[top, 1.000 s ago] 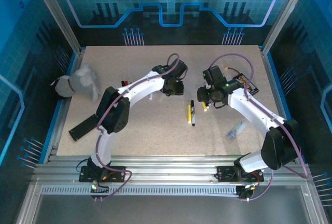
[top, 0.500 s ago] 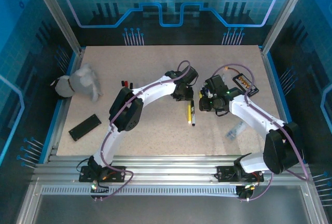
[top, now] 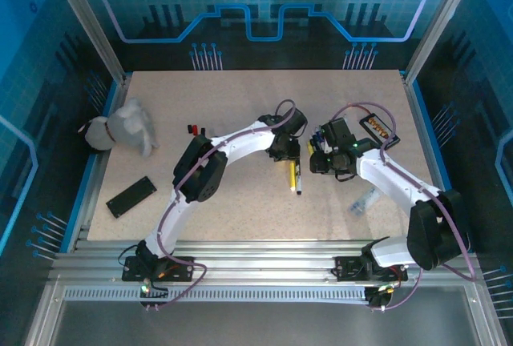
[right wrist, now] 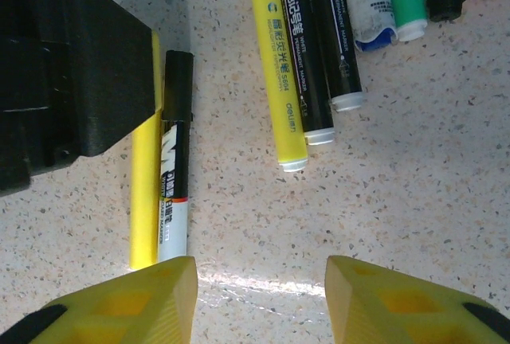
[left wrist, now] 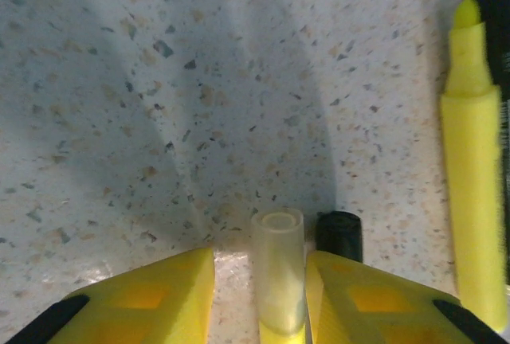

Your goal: Open the pen caps

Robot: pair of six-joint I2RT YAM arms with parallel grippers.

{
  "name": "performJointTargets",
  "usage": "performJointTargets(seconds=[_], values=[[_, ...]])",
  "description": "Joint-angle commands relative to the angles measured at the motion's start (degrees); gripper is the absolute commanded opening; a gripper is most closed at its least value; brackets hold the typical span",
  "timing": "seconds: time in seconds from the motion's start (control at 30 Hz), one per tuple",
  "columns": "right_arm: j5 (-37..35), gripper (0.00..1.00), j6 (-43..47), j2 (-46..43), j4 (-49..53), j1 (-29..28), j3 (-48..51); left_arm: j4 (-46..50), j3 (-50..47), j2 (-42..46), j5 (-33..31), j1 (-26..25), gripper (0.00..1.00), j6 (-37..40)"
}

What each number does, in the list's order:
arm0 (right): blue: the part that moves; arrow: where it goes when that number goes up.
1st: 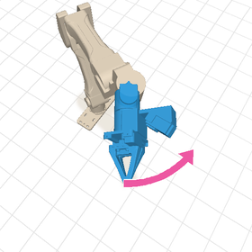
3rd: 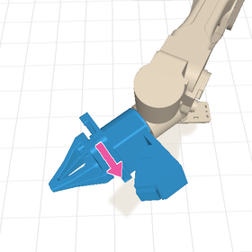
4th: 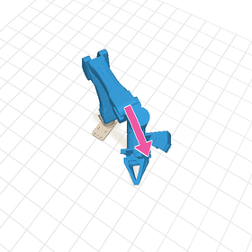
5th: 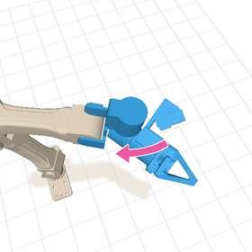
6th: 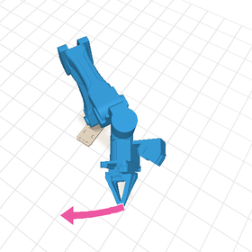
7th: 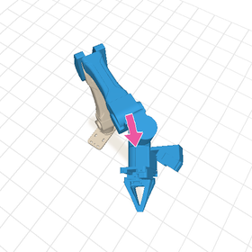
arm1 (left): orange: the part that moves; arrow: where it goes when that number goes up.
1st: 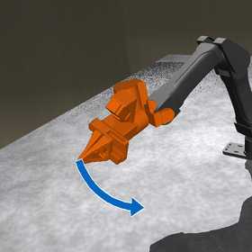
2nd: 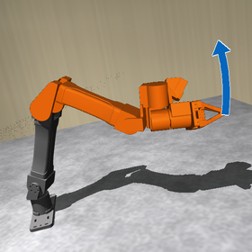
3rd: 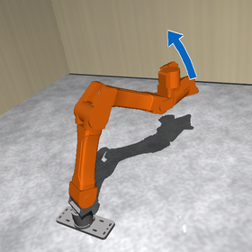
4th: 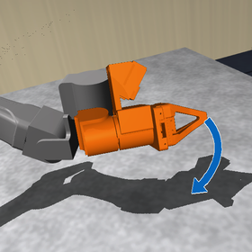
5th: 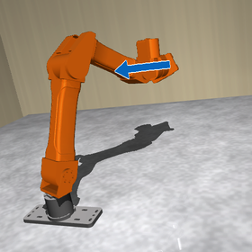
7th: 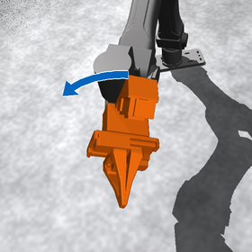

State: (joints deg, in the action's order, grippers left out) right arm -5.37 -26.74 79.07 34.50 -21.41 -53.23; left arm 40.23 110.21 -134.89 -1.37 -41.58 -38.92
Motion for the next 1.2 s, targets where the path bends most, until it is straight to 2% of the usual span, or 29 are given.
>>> performJointTargets(seconds=[0.0,0.37,0.7,0.9,1.17], values=[[1.13,0.47,0.18,-0.6,-0.75,0.98,0.42,3.28,3.85,-2.58,-1.28,-1.01,0.36,0.48],[3.23,0.46,0.41,0.78,-1.6,1.23,-0.16,9.16,9.32,-7.0,-5.13,-1.74,0.31,2.29],[10.28,0.45,-1.88,1.37,-5.63,1.03,1.61,10.38,9.21,-6.79,-6.1,-1.17,0.17,4.02],[16.74,0.46,-5.94,2.5,-11.78,-0.73,4.34,9.58,7.01,-3.04,-5.77,1.77,0.01,4.54],[18.37,0.46,-8.85,7.76,-15.94,-4.85,3.13,7.12,2.56,3.68,-2.03,5.08,0.0,4.41]])
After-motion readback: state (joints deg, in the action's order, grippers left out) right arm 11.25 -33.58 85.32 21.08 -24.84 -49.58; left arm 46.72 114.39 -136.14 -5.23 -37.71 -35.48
